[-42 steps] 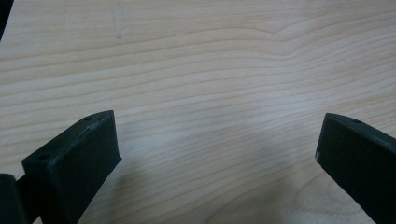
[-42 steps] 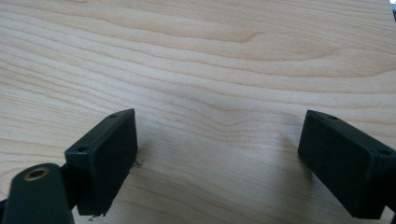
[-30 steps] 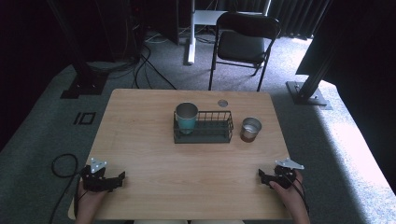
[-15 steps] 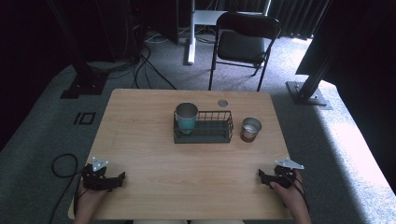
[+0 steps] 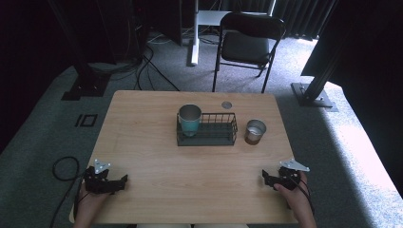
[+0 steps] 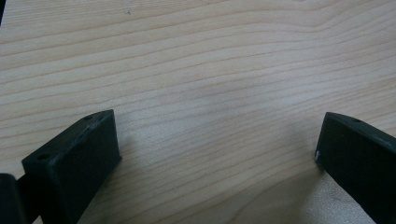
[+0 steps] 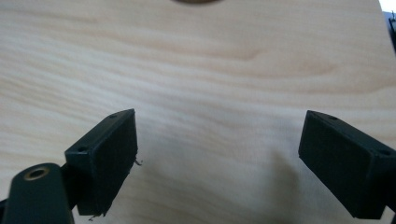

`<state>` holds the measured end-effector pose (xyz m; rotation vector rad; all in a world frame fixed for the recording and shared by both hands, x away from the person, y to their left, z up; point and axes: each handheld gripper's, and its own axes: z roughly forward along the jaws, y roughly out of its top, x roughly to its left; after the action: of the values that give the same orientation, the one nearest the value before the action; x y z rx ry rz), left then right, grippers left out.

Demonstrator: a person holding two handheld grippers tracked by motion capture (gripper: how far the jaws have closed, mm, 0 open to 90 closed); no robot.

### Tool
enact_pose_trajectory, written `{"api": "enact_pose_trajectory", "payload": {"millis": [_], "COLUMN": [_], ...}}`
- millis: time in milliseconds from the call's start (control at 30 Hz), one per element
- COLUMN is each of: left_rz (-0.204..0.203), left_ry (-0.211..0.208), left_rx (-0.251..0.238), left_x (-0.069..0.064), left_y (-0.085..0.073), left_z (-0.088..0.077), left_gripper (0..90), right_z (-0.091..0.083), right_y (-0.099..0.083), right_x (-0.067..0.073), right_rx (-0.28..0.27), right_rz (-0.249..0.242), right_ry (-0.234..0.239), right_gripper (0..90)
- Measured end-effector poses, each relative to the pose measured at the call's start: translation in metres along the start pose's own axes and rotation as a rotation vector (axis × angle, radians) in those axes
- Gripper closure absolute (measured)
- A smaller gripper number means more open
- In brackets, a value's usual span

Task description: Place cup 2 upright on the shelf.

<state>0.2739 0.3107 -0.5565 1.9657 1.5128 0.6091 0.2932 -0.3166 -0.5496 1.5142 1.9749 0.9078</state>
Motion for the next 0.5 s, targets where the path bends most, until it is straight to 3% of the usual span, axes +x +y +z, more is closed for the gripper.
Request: {"api": "enact_pose_trajectory", "payload": {"millis": [500], "left_rz": [-0.001], "left_ry": [0.0], "left_rx": [-0.001], "left_x": [-0.001], "left_y": [0.002], "left_z": [0.002], "left_gripper": [0.3], "right_z": [-0.006], "right_y": [0.026], "right_x": [0.003], "right_rx": [-0.09], "right_rz": [-0.016], "right_ry": [0.023], "right_gripper": [11.4]}}
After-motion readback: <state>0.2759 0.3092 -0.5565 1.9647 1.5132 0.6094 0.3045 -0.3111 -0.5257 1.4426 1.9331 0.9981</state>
